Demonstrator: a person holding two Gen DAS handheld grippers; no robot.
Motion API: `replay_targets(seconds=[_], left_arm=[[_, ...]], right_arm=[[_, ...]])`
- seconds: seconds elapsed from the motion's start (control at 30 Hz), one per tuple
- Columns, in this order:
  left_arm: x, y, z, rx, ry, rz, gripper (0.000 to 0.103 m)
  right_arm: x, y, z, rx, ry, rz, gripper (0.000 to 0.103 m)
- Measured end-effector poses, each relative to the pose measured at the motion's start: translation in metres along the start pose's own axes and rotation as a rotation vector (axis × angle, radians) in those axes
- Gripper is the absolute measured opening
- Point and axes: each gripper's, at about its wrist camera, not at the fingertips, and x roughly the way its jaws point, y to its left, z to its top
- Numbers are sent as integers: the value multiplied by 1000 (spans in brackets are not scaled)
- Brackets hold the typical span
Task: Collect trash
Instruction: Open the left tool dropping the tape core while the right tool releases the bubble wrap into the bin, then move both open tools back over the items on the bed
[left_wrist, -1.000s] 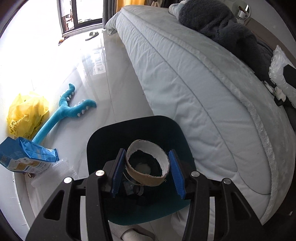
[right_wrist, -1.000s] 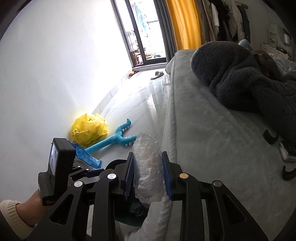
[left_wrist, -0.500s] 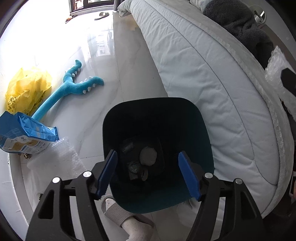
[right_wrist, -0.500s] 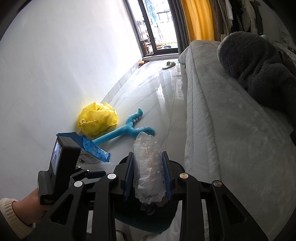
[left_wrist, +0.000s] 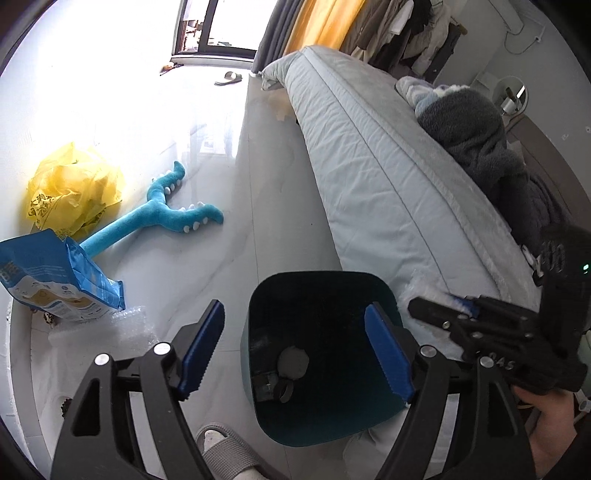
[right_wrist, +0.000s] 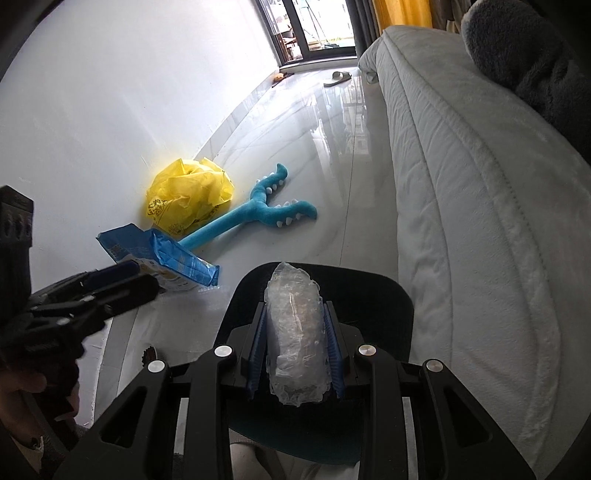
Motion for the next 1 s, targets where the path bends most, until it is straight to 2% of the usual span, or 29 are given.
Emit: replay_targets(seconds=[0.27, 0.47, 0.53, 0.57, 0.6, 0.63, 0.73, 0.83, 1.0], left_arm=[[-28, -5, 8, 67, -114, 25, 80], [-50, -15, 17, 109, -199, 1, 79], [-56, -19, 21, 97, -217, -26, 78], [-60, -23, 23, 95, -228, -36, 78], [-62, -26, 24, 96, -237, -41, 78], [-64, -30, 25, 98, -249, -44, 78], [-71, -42, 28, 117, -282, -49, 78], [-77, -58, 33, 133, -313, -89, 78], [-92, -94, 39, 200, -389, -118, 78]], right_arm=[[41, 8, -14, -3, 94, -38, 30], [56, 15, -22, -28, 140, -60, 31], [58, 16, -23, -34, 156, -56, 37], [58, 15, -23, -36, 158, -57, 47], [57, 15, -23, -37, 157, -59, 55], [55, 15, -22, -38, 153, -56, 57], [46, 12, -21, -33, 139, -45, 58], [30, 10, -16, -34, 103, -27, 59], [-8, -2, -3, -24, 28, -2, 64]])
